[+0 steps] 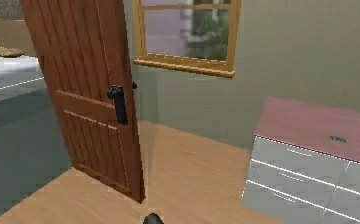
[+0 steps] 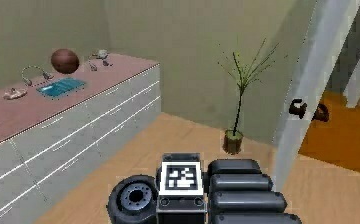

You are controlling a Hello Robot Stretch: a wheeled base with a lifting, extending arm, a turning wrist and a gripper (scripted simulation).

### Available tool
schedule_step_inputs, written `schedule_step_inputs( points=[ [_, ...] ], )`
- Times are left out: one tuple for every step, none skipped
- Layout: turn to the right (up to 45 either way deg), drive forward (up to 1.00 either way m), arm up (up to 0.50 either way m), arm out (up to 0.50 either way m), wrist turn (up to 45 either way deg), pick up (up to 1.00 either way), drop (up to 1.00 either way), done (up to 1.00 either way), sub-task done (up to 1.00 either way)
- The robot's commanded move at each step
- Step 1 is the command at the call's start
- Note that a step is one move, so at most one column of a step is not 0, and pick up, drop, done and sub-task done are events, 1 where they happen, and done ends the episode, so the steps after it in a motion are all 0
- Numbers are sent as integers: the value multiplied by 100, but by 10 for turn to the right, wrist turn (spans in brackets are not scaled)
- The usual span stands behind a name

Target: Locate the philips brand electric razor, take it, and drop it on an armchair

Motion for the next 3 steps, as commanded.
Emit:
schedule_step_inputs(
  points=[
    [-450, 0, 0, 0, 0, 0, 0, 0, 0],
    [0, 100, 0, 0, 0, 0, 0, 0, 0],
    [-120, 0, 0, 0, 0, 0, 0, 0, 0]
  ],
)
